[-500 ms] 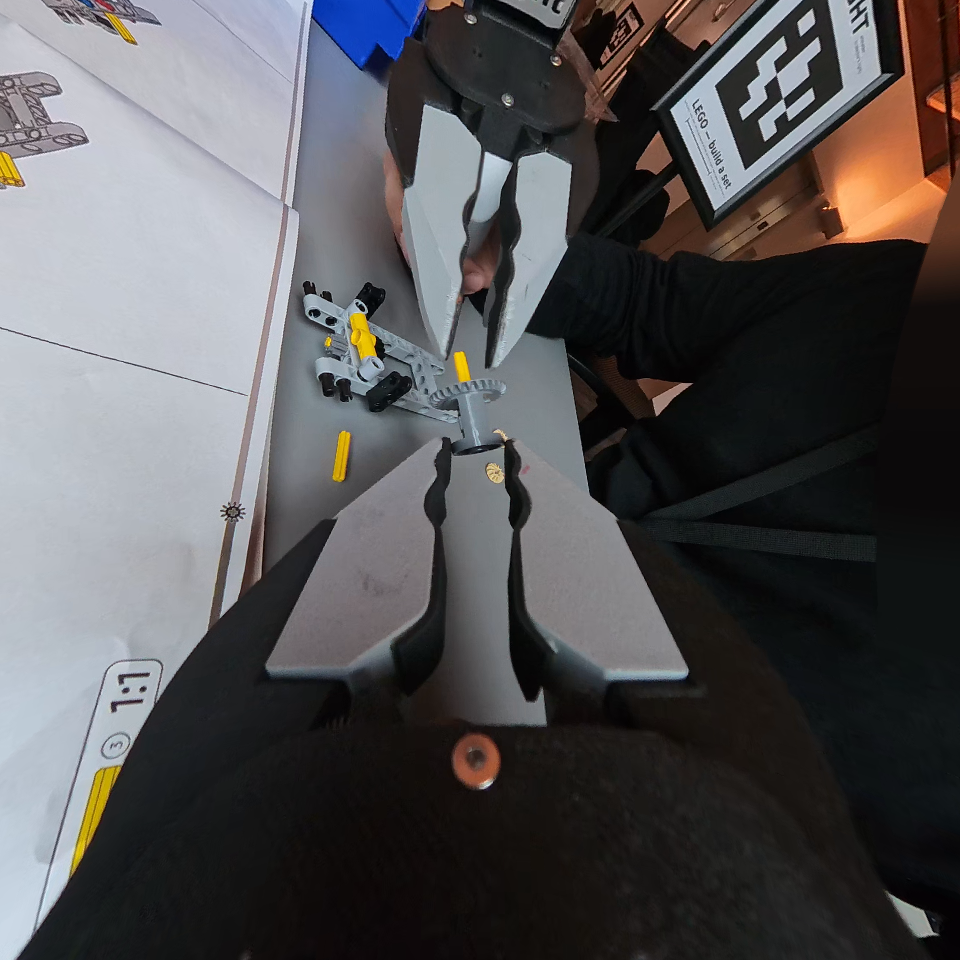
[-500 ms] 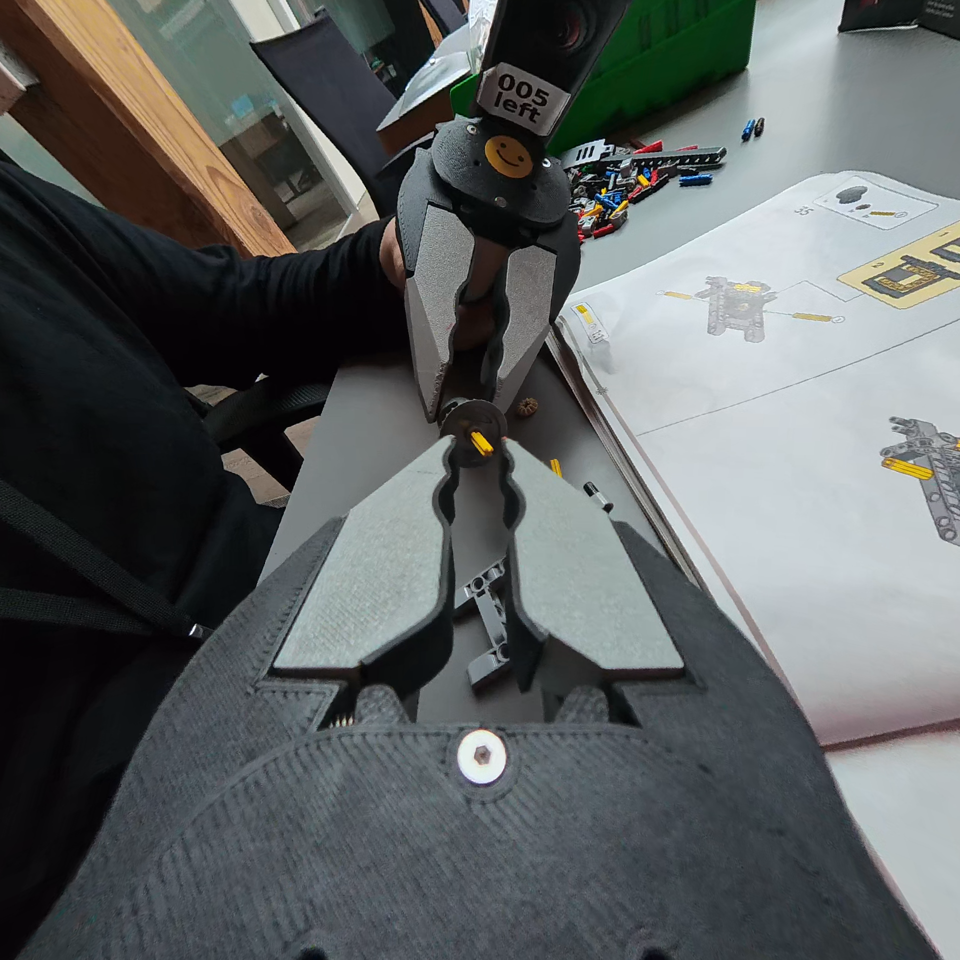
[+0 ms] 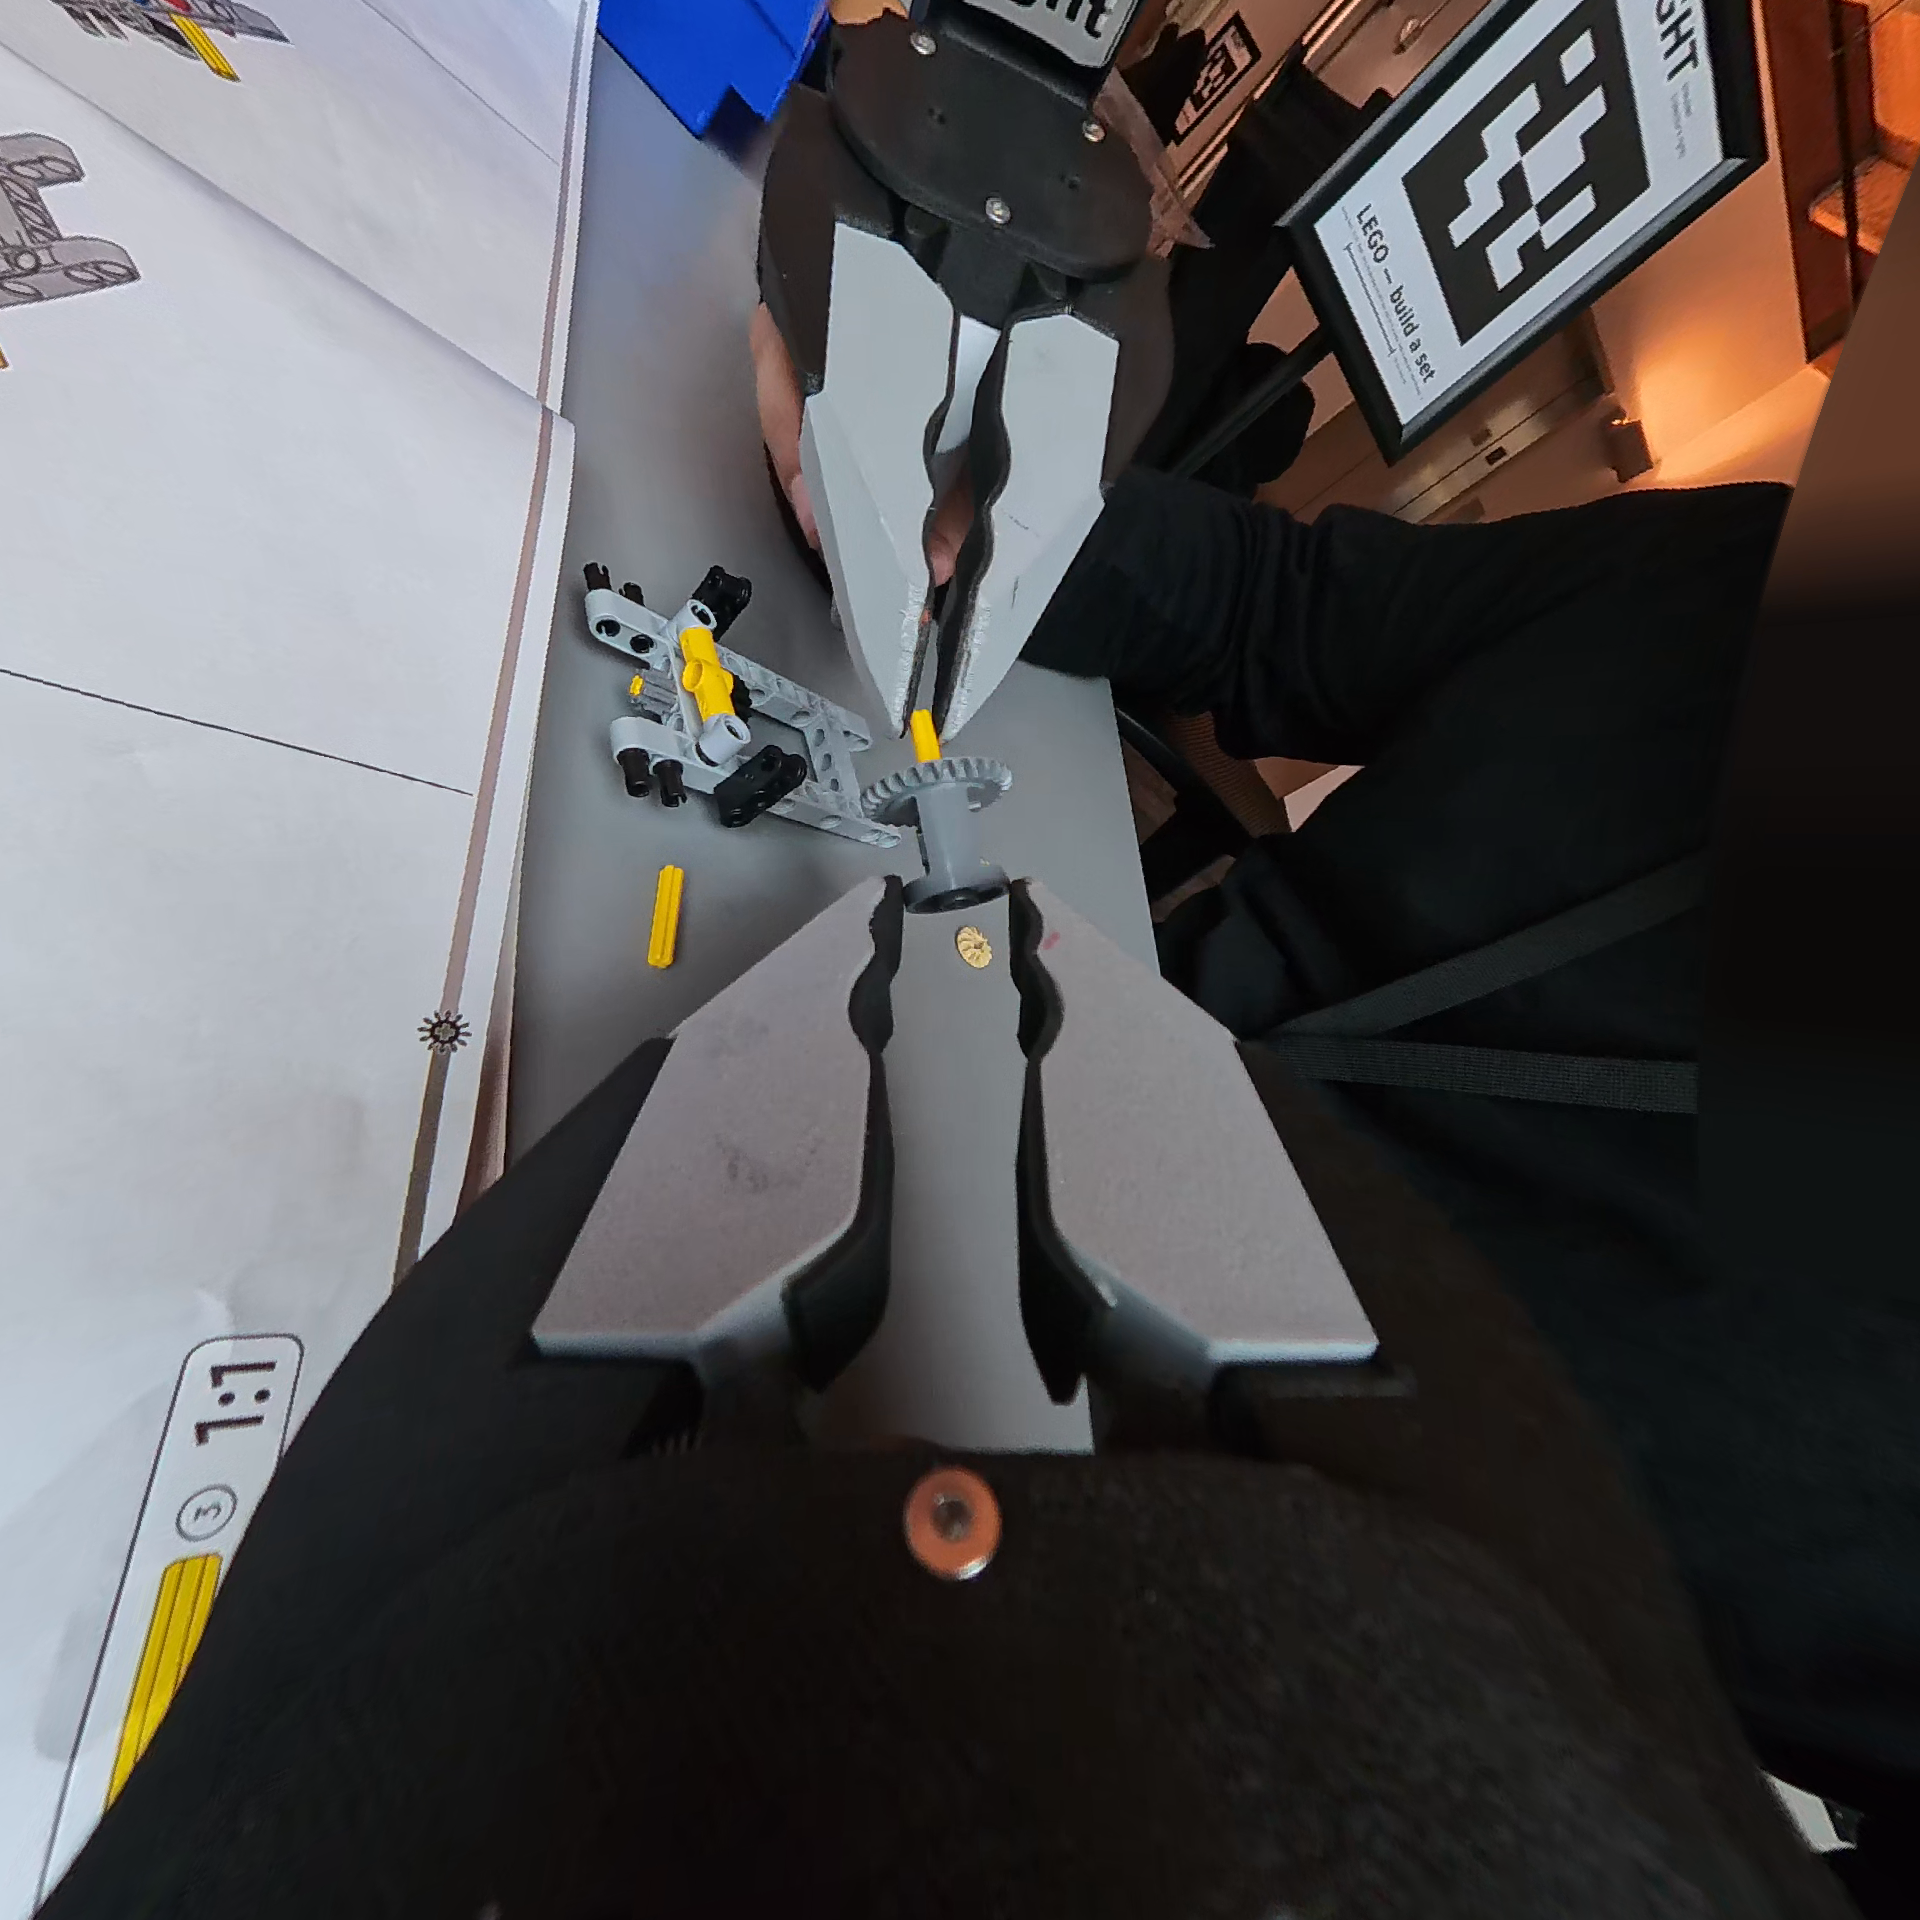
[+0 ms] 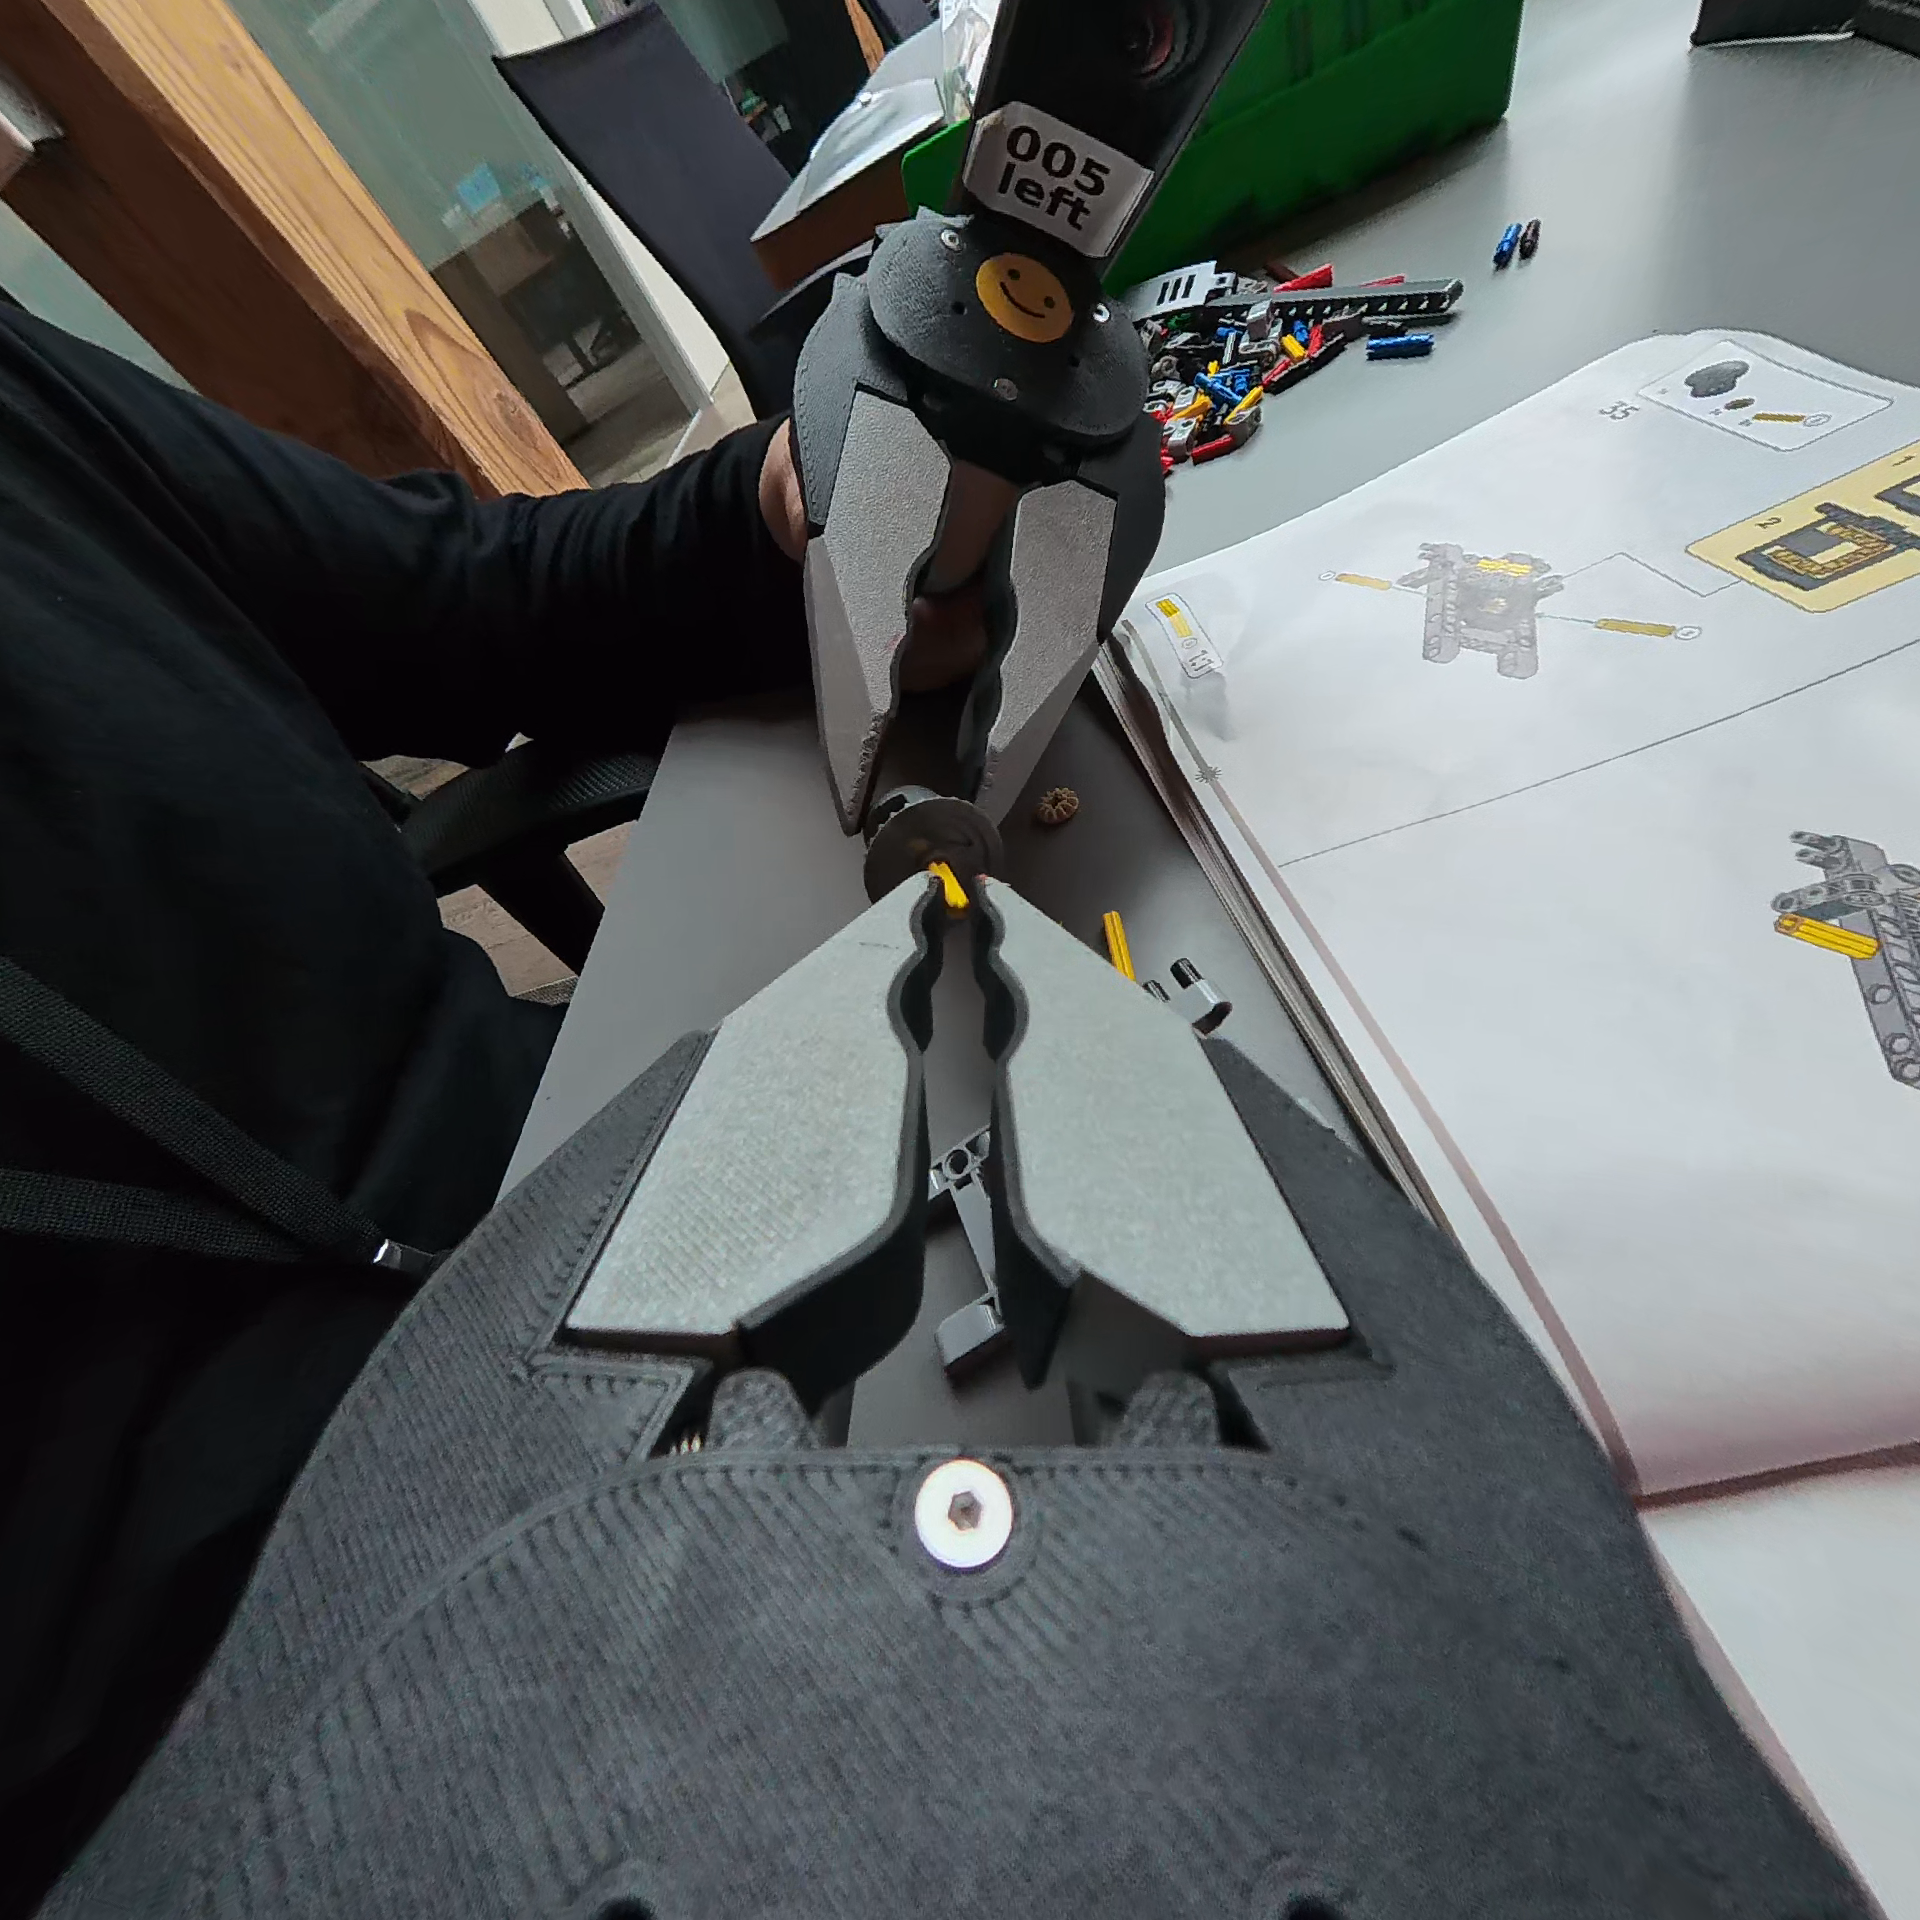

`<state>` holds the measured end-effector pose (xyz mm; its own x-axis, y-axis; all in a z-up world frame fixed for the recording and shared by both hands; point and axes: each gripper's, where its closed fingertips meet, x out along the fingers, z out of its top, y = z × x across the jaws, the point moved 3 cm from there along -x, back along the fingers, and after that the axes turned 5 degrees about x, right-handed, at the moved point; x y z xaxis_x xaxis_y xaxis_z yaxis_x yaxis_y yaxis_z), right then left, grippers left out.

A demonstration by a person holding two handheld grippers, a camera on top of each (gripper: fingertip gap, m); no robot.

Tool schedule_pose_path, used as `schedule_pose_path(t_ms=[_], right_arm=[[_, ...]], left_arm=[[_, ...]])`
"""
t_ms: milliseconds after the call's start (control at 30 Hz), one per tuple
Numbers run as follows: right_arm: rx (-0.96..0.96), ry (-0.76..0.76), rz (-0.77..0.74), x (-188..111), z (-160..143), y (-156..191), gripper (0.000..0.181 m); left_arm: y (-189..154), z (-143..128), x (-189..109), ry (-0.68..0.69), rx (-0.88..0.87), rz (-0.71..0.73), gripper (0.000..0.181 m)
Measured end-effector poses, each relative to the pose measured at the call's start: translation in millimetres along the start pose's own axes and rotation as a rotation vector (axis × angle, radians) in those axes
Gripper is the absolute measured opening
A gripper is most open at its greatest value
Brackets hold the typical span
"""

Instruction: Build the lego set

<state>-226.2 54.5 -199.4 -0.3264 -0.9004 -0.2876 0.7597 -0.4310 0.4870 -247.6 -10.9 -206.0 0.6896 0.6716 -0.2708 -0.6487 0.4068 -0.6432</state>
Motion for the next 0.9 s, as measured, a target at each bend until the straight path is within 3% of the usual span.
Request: schedule_pose_path(t_ms=[900], right_arm=[[-0.005,0.010,-0.013,-0.1,-0.7,-1.2,0.008]], left_arm=[[3.1,-2.9,0.9,0.025,0.015,0.036,0.018]])
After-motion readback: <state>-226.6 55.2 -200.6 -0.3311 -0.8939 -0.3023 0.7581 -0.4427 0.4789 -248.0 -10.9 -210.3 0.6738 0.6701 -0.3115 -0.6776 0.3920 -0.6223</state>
